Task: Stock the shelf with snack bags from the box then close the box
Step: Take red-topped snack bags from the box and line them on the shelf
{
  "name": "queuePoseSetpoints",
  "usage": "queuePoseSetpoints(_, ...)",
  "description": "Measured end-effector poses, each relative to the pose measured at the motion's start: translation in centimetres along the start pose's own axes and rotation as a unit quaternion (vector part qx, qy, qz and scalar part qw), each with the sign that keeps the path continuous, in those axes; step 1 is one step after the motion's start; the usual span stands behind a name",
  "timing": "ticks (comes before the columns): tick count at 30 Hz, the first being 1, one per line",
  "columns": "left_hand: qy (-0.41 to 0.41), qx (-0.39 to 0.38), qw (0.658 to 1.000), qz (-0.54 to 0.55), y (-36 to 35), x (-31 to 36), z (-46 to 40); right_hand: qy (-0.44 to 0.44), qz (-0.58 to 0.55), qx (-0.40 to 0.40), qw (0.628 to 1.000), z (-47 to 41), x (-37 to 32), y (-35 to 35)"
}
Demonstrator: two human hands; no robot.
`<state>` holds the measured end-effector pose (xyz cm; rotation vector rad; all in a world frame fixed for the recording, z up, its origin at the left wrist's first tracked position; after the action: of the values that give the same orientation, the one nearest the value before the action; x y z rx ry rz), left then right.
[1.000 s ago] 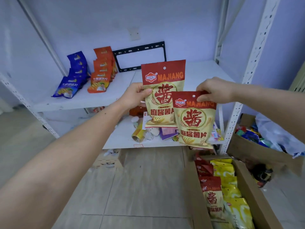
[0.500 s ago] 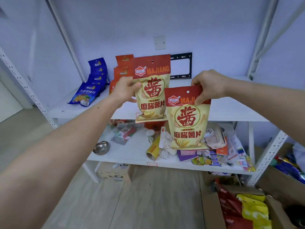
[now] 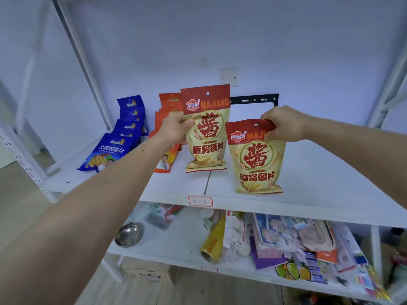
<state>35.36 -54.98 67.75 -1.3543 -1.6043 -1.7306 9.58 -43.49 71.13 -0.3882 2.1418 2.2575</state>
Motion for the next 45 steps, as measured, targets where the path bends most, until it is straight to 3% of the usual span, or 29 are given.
queuePoseSetpoints(13, -0.009, -0.08, 0.997, 0.009, 4.8, -8.0, -19.1, -0.057, 0.007, -0.016, 0.998, -18.4, 0.3, -0.9)
queuePoseSetpoints(25, -0.018, -0.134, 0.99, 0.026, 4.7, -11.7, -30.8, -0.092, -0.013, -0.034, 0.995, -28.2, 1.0, -2.0)
queuePoseSetpoints(38, 0.024, -0.14, 0.99, -0.002, 1.3, -14.7, -40.2, -0.072, -0.056, -0.057, 0.994, -35.2, 5.0, -1.8)
queuePoseSetpoints(45, 0.02, -0.081, 0.996, -0.027, -0.2, -16.2, -43.9, -0.071, -0.075, -0.073, 0.992, -37.5, 6.9, -2.2)
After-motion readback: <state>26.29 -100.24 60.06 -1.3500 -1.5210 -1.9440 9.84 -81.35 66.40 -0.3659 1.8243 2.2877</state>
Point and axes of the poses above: each hand's wrist, its own z-axis away from the middle knuckle, its own y-axis out of the back of the hand, x = y × z, the point moved 2 cm from there along -z, towards the middle knuckle, and after that the axes turned 10 degrees about -x, right-handed, at the moved point
